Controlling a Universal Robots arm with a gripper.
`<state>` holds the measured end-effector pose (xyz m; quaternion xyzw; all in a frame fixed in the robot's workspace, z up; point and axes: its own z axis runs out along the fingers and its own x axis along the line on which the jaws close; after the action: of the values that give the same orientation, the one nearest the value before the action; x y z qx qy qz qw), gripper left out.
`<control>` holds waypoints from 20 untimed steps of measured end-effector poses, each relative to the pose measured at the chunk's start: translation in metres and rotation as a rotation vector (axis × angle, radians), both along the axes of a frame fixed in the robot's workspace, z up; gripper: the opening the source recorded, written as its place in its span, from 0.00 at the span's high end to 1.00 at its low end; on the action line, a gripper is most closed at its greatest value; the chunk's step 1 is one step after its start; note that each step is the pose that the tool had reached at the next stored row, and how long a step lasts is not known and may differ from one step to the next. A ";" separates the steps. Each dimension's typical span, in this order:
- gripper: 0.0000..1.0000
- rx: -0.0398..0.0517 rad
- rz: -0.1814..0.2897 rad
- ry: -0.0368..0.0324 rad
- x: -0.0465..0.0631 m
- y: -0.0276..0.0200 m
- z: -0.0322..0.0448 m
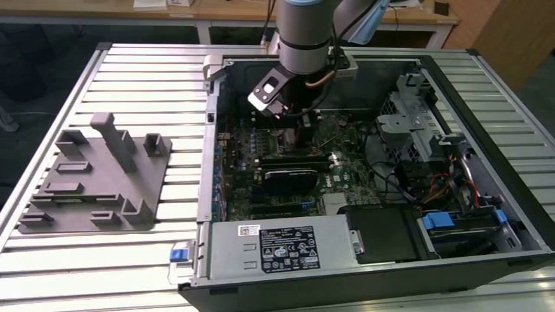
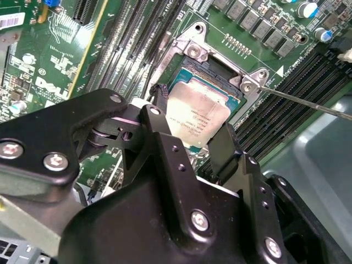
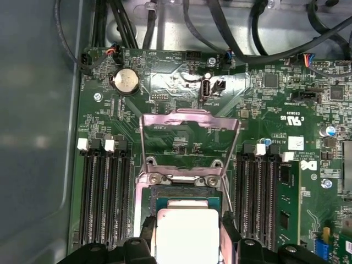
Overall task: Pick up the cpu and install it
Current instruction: 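Place the cpu into insertion slot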
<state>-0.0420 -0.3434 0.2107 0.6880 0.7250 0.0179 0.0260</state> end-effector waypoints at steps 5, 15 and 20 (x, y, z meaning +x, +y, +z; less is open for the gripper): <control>0.46 0.0001 0.000 -0.0001 -0.001 0.0021 -0.0017; 0.46 0.0001 -0.001 0.0000 -0.001 0.0027 -0.0063; 0.46 0.0001 -0.002 0.0000 -0.001 0.0027 -0.0082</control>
<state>-0.0429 -0.3407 0.2025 0.6887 0.7243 0.0179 0.0260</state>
